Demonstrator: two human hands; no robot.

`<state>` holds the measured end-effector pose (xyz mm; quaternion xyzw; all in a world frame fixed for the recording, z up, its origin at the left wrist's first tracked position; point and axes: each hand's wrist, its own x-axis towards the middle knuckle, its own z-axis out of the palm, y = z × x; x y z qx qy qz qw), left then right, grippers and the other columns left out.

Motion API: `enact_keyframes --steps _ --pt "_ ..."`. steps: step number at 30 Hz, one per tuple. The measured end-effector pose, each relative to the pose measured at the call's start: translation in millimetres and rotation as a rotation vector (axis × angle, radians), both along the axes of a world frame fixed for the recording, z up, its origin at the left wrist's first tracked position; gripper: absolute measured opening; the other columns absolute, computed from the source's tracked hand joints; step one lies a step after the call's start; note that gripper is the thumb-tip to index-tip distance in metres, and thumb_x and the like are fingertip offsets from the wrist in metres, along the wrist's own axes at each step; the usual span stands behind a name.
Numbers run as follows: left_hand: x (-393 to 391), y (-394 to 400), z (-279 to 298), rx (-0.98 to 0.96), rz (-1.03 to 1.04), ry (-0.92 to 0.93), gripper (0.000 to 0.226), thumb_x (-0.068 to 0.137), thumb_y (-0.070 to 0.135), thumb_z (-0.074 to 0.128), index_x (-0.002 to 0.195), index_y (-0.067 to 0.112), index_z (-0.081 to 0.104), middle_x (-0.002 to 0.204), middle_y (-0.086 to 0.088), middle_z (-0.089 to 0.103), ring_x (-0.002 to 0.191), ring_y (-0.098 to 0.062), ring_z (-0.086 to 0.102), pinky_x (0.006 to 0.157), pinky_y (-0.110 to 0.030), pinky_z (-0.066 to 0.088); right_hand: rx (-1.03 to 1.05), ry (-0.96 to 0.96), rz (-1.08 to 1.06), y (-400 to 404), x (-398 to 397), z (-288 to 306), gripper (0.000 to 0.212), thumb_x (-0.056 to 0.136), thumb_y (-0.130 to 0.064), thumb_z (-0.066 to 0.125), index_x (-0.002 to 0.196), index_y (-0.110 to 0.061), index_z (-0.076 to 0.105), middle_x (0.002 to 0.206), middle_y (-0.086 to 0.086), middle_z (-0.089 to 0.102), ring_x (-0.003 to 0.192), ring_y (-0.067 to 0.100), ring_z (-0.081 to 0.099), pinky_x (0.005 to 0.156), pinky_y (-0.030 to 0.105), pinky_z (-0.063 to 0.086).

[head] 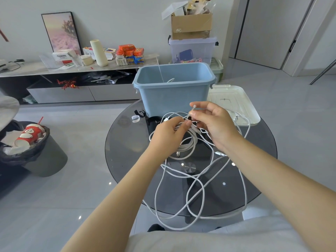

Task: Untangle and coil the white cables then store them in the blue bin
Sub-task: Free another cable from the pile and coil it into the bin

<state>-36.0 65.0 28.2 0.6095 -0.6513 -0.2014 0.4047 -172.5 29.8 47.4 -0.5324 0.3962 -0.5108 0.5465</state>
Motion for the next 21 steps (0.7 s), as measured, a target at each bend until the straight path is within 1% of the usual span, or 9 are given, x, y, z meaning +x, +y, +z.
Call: enact_keyframes --steps 2,5,6,9,10,12,14,18,21 --pt "3 -2 0 0.011 0.062 0.070 0.032 0.096 0.038 0.050 0.071 0.019 0.056 0.054 0.008 0.044 0.052 -0.006 0.041 0.051 -0.016 0.031 -0.012 0.104 0.013 -1 -1 1 0.023 0.087 -0.008 0.063 0.105 -0.022 0.063 0.080 -0.007 0.063 0.070 -0.001 0.060 0.063 0.013 0.046" --pt "9 -5 3 0.015 0.166 0.176 0.034 0.097 0.039 0.047 0.066 0.026 0.049 0.056 0.010 0.045 0.055 -0.005 0.043 0.052 -0.014 0.032 -0.009 0.364 0.126 0 -3 -4 0.024 0.086 -0.031 0.065 0.109 -0.030 0.061 0.100 -0.007 0.065 0.094 0.006 0.062 0.087 0.025 0.049" --pt "10 -6 3 0.020 0.190 0.205 0.035 0.097 0.040 0.046 0.066 0.024 0.050 0.057 0.010 0.045 0.056 -0.006 0.043 0.053 -0.016 0.033 -0.038 0.445 0.160 3 -3 -7 0.026 0.085 -0.035 0.066 0.111 -0.033 0.060 0.104 -0.008 0.064 0.097 0.008 0.062 0.088 0.025 0.048" --pt "10 -10 0 0.025 0.226 0.277 0.042 0.098 0.041 0.043 0.070 0.010 0.047 0.060 -0.001 0.041 0.059 -0.016 0.038 0.060 -0.029 0.032 -0.325 0.648 -0.017 7 -1 -12 0.044 0.081 -0.030 0.072 0.121 -0.030 0.056 0.107 -0.006 0.053 0.095 0.010 0.055 0.082 0.017 0.043" --pt "10 -11 0 0.040 0.233 0.319 0.044 0.098 0.041 0.043 0.072 0.006 0.048 0.062 -0.004 0.039 0.061 -0.018 0.037 0.061 -0.031 0.032 -0.461 0.688 -0.104 7 1 -12 0.042 0.079 -0.028 0.074 0.118 -0.027 0.059 0.105 -0.004 0.050 0.095 0.012 0.052 0.083 0.020 0.041" --pt "10 -13 -1 0.096 0.242 0.486 0.046 0.098 0.042 0.044 0.074 0.003 0.050 0.057 -0.002 0.038 0.059 -0.019 0.037 0.062 -0.031 0.033 -0.689 0.741 -0.190 8 6 -12 0.023 0.075 -0.027 0.076 0.097 -0.024 0.068 0.094 -0.002 0.051 0.090 0.013 0.050 0.079 0.022 0.039" --pt "10 -14 -2 0.176 0.254 0.698 0.047 0.097 0.042 0.047 0.066 0.007 0.046 0.049 0.004 0.039 0.054 -0.017 0.037 0.060 -0.031 0.034 -0.745 0.771 -0.154 10 12 -14 0.012 0.073 -0.027 0.077 0.079 -0.020 0.070 0.082 -0.003 0.049 0.076 0.004 0.046 0.068 0.014 0.033" --pt "12 -13 -1 0.327 0.206 1.060 0.048 0.098 0.037 0.047 0.058 0.010 0.044 0.043 0.000 0.042 0.045 -0.017 0.043 0.058 -0.028 0.042 -0.580 0.662 -0.073 7 14 -21 0.019 0.072 -0.015 0.080 0.086 -0.020 0.068 0.085 -0.002 0.048 0.066 0.001 0.047 0.067 0.004 0.035" --pt "16 -11 3 0.406 0.113 1.065 0.046 0.098 0.036 0.046 0.063 0.007 0.049 0.043 -0.001 0.049 0.046 -0.016 0.050 0.064 -0.030 0.045 -0.439 0.509 -0.134 0 9 -22 0.018 0.076 -0.015 0.077 0.087 -0.022 0.065 0.082 -0.005 0.058 0.070 0.006 0.054 0.070 0.012 0.043"
